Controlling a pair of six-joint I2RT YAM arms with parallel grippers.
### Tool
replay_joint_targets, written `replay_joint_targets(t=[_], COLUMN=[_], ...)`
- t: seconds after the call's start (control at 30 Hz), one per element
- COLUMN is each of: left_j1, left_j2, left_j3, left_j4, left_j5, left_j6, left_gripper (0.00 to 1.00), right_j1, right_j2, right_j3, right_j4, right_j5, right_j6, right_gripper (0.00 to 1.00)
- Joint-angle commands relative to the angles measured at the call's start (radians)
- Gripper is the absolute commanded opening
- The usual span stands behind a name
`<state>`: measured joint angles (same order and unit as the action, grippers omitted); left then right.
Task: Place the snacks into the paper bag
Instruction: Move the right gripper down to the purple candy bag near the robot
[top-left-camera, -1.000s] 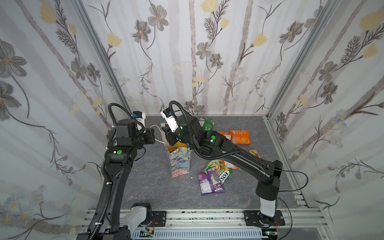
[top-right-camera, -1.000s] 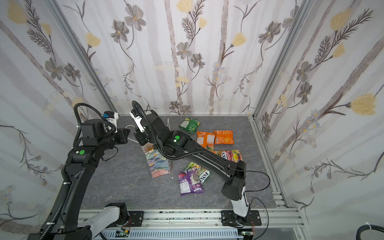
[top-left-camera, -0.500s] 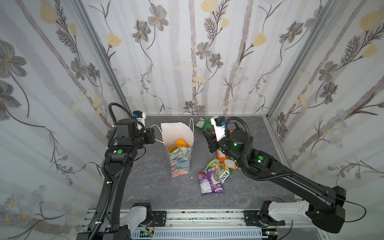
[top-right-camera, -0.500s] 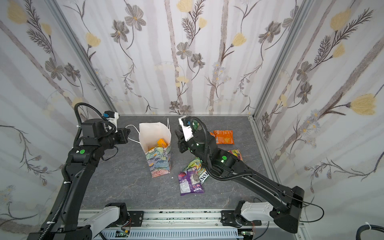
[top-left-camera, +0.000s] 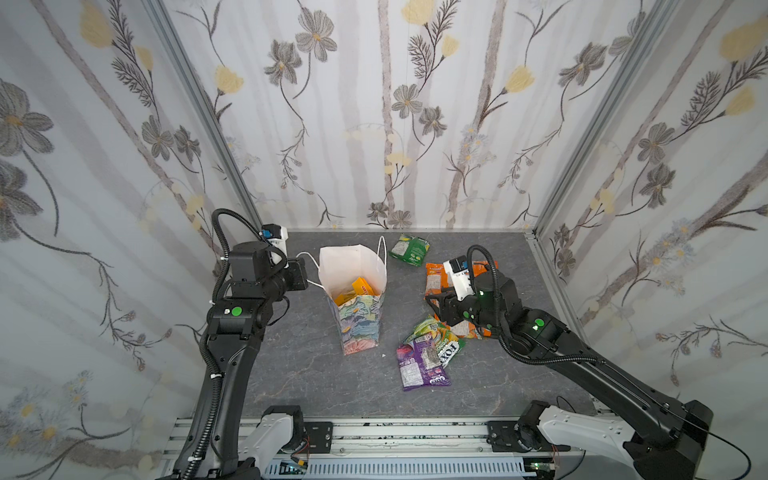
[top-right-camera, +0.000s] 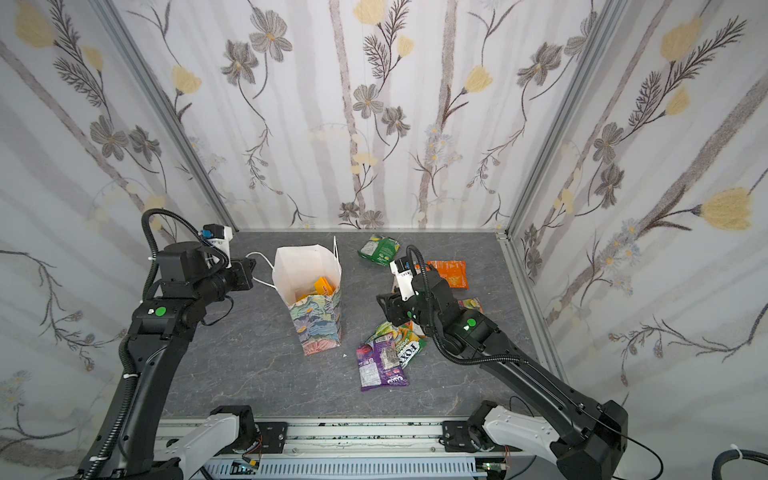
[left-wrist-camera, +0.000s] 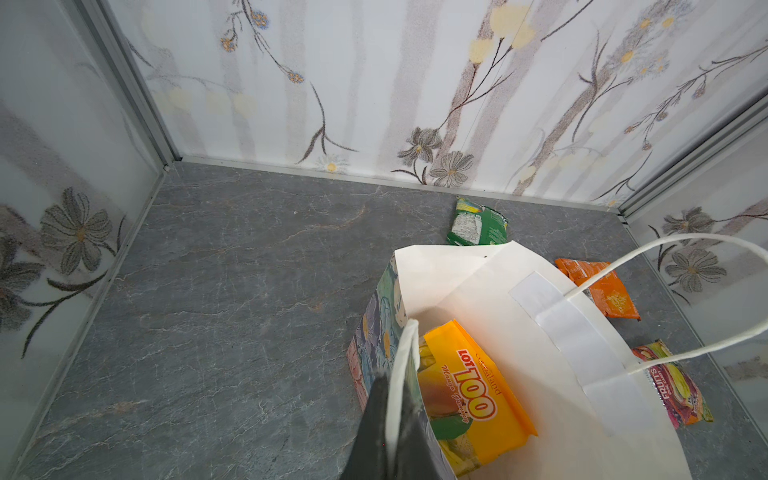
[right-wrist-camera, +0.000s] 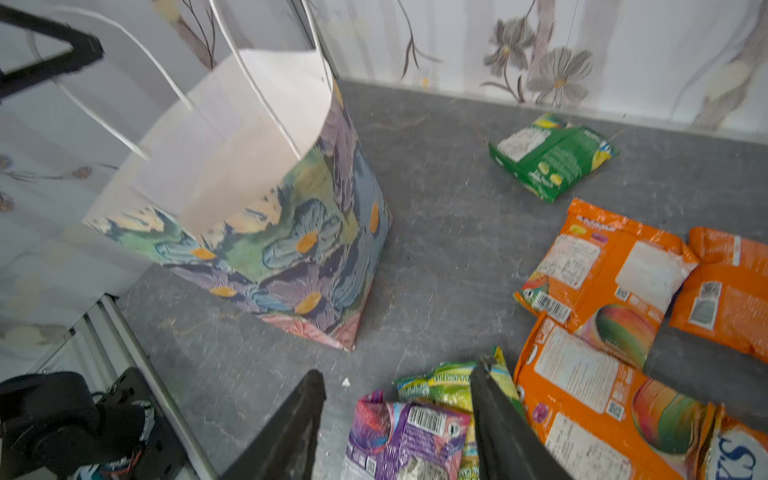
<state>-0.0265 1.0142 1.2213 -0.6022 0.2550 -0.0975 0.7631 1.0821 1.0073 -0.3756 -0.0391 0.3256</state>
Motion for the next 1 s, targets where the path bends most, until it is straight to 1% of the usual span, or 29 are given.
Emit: replay_joint_targets(t=[0.0, 0.07, 0.17, 0.27, 0.4, 0.5, 0.63, 0.73, 0.87, 0.97], left_j1=[-0.001, -0.001, -0.001, -0.001, 0.0, 0.0, -0.001, -0.001, 0.0, 0.0], left_j2=[-0.01, -0.021, -0.034, -0.045, -0.054, -0.043, -0.023, -0.018, -0.016, -0.015], left_j3=[-0.009, -0.018, -0.027, -0.031, -0.035, -0.028, -0.014, -0.015, -0.018, -0.016], left_j4=[0.03, 0.033, 0.032, 0.031, 0.035, 0.03, 0.025, 0.029, 0.03, 0.03], left_j5=[-0.02, -0.031, -0.036, -0.047, -0.053, -0.037, -0.01, -0.016, -0.015, -0.011], left_j6=[0.01, 0.01, 0.008, 0.011, 0.01, 0.006, 0.005, 0.006, 0.007, 0.007], left_gripper=[0.0, 0.0, 0.0, 0.0, 0.0, 0.0, 0.0, 0.0, 0.0, 0.0], right_j1=[-0.001, -0.001, 0.01, 0.036, 0.05, 0.05, 0.05, 0.084, 0.114, 0.158], right_j2=[-0.003, -0.004, 0.005, 0.005, 0.027, 0.052, 0.052, 0.055, 0.072, 0.097], right_j3=[-0.032, -0.054, -0.071, -0.102, -0.133, -0.14, -0.177, -0.204, -0.235, -0.246], right_j4=[-0.121, -0.156, -0.209, -0.228, -0.256, -0.27, -0.242, -0.234, -0.228, -0.215], right_j5=[-0.097, -0.075, -0.076, -0.079, -0.046, -0.064, -0.103, -0.131, -0.146, -0.152], right_j6=[0.05, 0.069, 0.091, 0.118, 0.142, 0.141, 0.153, 0.154, 0.161, 0.171], right_gripper=[0.6, 0.63, 0.65, 0.67, 0.71, 0.74, 0.77, 0.78, 0.78, 0.78])
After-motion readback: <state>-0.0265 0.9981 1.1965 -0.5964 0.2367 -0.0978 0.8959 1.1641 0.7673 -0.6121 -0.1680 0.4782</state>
